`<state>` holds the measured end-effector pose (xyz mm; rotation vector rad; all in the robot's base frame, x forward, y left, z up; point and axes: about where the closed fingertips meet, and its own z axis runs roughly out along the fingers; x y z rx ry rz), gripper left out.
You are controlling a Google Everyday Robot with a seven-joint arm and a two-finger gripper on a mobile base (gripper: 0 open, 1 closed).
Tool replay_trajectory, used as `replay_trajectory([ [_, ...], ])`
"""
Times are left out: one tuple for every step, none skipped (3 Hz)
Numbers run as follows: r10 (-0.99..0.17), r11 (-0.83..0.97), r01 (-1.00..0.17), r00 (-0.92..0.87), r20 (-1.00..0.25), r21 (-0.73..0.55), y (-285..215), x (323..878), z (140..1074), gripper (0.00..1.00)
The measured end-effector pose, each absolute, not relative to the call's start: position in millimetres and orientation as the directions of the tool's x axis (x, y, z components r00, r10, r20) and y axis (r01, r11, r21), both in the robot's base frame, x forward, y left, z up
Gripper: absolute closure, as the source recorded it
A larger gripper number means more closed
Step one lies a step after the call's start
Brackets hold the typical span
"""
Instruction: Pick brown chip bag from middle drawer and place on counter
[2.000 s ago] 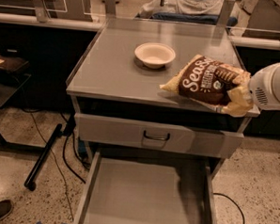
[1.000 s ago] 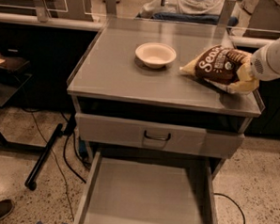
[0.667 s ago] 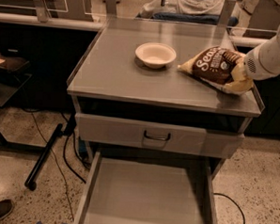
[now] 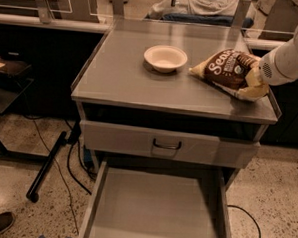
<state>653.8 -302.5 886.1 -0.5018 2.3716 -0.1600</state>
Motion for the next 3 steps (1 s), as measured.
replay_trajectory([
  [-0.397, 0.917, -0.311, -0.682, -0.614, -0.248, -302.5, 653.8, 886.1, 0.34],
  [-0.397, 0.917, -0.311, -0.682, -0.614, -0.248, -302.5, 653.8, 886.1, 0.11],
  [-0.397, 0.917, -0.311, -0.682, -0.614, -0.248, -302.5, 653.8, 886.1, 0.00],
])
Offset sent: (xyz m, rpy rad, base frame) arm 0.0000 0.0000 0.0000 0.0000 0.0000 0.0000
